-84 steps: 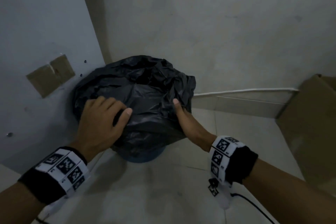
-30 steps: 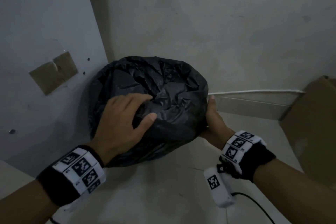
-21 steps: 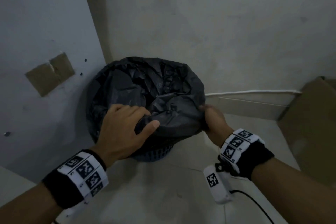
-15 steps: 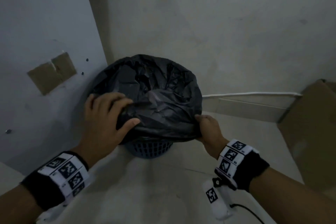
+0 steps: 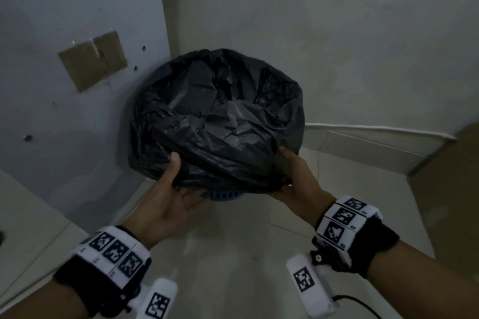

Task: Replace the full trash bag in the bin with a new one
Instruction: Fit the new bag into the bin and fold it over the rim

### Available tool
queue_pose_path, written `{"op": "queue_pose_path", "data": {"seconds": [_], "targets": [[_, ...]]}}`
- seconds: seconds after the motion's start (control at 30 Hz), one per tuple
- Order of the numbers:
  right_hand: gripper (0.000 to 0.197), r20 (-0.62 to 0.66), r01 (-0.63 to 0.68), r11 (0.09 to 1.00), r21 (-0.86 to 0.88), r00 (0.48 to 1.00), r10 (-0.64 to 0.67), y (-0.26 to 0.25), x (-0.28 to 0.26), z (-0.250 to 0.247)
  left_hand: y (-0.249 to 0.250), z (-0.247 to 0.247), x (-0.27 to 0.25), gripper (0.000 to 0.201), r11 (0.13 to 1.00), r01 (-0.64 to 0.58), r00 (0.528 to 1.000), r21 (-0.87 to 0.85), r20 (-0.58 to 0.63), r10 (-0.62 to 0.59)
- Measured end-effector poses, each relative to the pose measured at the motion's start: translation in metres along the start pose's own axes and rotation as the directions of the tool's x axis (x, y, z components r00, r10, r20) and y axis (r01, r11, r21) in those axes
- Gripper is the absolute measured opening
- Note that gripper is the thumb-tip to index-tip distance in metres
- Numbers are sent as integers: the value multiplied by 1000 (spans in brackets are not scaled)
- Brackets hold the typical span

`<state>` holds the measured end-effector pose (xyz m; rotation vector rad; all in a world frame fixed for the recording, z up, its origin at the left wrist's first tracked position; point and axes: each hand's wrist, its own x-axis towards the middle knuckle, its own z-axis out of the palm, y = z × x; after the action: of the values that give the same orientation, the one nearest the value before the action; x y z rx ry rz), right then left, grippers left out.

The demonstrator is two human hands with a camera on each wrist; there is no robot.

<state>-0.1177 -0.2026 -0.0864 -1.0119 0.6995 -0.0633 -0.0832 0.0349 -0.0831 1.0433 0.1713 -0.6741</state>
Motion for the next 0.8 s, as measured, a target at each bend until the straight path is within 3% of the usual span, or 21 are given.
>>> {"op": "queue_pose_path", "data": {"seconds": [0.07, 0.1, 0.23, 0.33, 0.4, 0.43, 0.5, 0.53, 0.6, 0.67, 0.7, 0.8], "targets": [[19, 7, 68, 998, -9, 998, -68, -7, -7, 1, 5, 3, 4, 50, 1000, -28, 999, 12, 17, 28], [14, 3, 105, 994, -4, 994, -105, -10, -10, 1, 6, 4, 5, 46, 999, -36, 999, 28, 27, 35], [49, -36, 282, 954, -102, 957, -287, -13, -9, 0, -3, 6, 11, 34, 996, -64, 997, 69, -37, 67], [62, 33, 487, 774, -405, 854, -519, -4, -8, -2, -15, 0, 14, 49, 992, -84, 990, 95, -105, 94], [59, 163, 471, 657, -589, 866, -474, 6, -7, -3, -20, -8, 17, 50, 990, -97, 981, 103, -157, 113], [55, 179, 389, 654, -649, 913, -365, 7, -4, -5, -21, -11, 19, 43, 989, -97, 975, 108, -191, 116], [51, 124, 226, 734, -640, 973, -192, 6, -1, -10, -20, -17, 21, 36, 985, -78, 964, 153, -242, 114], [50, 94, 206, 771, -603, 978, -187, 7, 1, -12, -19, -19, 20, 39, 979, -78, 960, 190, -252, 126], [40, 84, 324, 705, -630, 932, -353, 4, -1, -12, -18, -17, 18, 44, 963, -99, 956, 250, -244, 162], [29, 46, 435, 601, -671, 833, -551, 1, -4, -8, -21, -13, 16, 53, 956, -121, 939, 266, -280, 197], [28, 16, 458, 586, -668, 797, -604, -2, -8, -3, -24, -12, 16, 60, 959, -142, 912, 244, -343, 222], [29, -16, 585, 561, -586, 683, -730, -16, -13, 10, -22, -11, 18, 73, 945, -249, 763, 213, -558, 327]]}}
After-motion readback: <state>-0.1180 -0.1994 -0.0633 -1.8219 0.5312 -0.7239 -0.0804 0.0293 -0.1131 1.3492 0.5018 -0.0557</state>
